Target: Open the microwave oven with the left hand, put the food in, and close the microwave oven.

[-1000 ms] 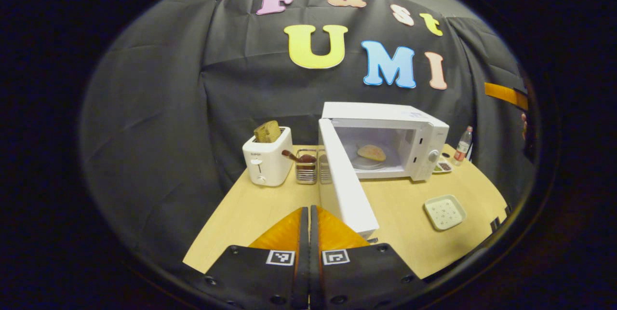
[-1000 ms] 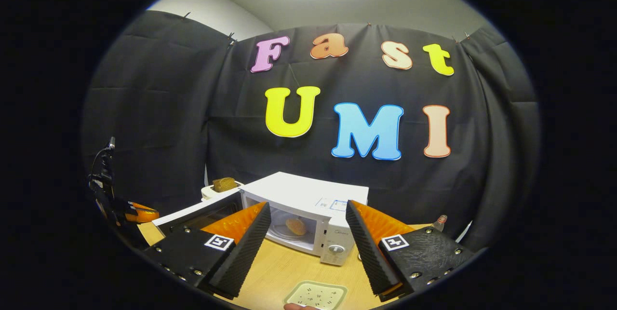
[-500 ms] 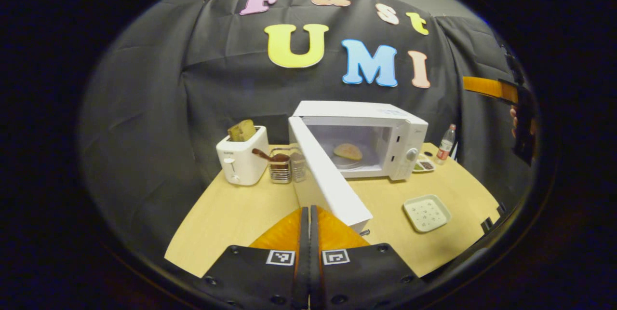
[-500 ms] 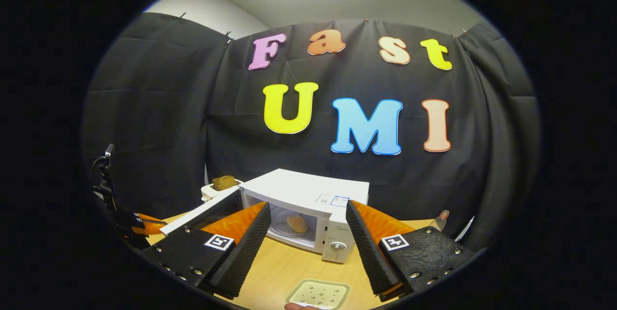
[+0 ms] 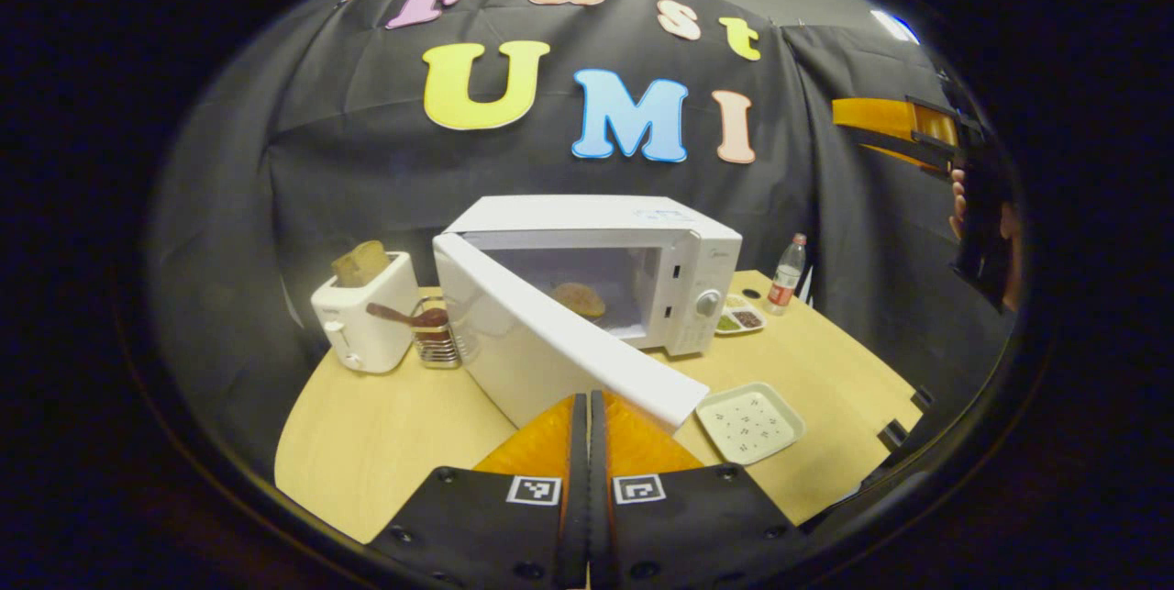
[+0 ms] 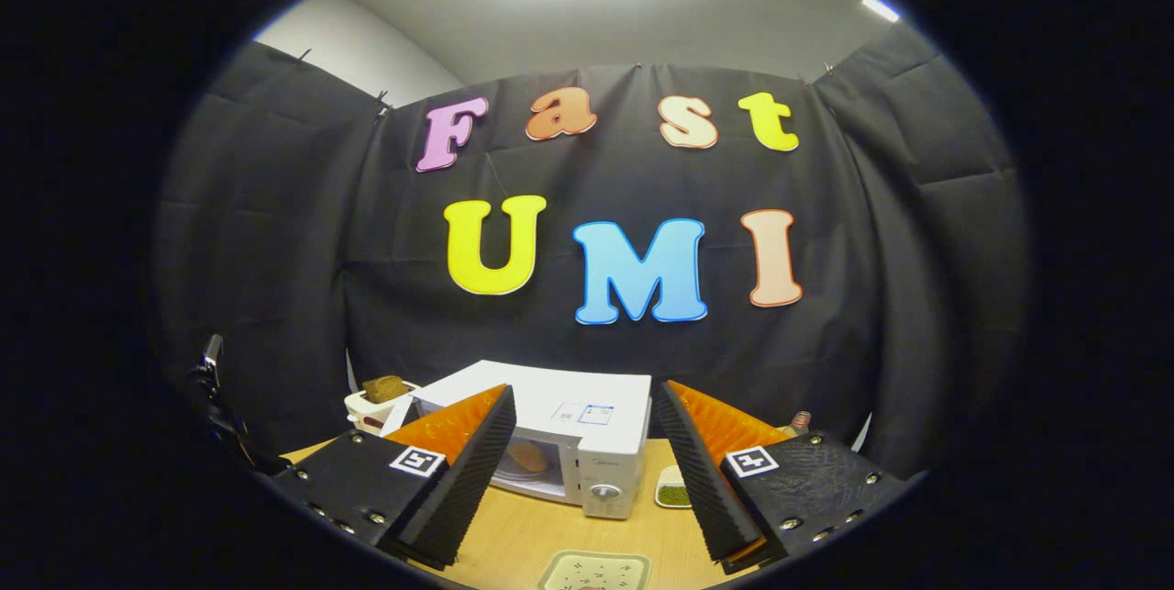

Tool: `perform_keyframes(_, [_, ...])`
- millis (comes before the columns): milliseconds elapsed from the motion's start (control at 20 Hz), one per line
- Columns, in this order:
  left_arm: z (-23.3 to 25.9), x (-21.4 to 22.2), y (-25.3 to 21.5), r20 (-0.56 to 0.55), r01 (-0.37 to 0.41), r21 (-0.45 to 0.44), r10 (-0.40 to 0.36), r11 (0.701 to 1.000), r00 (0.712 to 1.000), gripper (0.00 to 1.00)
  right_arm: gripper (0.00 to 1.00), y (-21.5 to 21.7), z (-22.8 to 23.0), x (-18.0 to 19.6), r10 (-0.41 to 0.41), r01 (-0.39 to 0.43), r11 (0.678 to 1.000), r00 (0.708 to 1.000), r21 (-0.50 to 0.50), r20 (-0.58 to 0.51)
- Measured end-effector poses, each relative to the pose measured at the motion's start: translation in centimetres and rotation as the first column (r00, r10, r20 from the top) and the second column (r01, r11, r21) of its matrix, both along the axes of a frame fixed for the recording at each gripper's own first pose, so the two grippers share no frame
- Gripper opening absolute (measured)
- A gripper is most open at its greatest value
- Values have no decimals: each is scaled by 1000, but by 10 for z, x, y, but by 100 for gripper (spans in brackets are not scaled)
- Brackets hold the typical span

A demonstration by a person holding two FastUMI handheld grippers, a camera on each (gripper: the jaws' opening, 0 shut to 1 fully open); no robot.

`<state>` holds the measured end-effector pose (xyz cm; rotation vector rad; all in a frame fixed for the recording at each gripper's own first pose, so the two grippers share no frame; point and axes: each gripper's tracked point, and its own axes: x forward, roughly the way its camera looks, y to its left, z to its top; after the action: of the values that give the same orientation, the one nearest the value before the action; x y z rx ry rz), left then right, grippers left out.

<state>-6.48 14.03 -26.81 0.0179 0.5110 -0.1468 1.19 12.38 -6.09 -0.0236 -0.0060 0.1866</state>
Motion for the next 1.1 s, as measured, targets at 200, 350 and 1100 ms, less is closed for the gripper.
perform_keyframes(200, [-3, 21, -31, -6, 55, -33, -56, 998, 998, 7, 95, -29, 4, -1, -71, 71, 997, 997, -10, 12])
perform_keyframes(350, [-1, 35, -50, 6, 84, -50, -84, 995, 996, 7, 96, -45, 3, 2, -105, 105, 994, 994, -3, 13])
perform_keyframes(1100, [-15, 107, -113, 28, 141, -79, -139, 987, 990, 7, 96, -98, -2, 5, -179, 179, 984, 984, 6, 8])
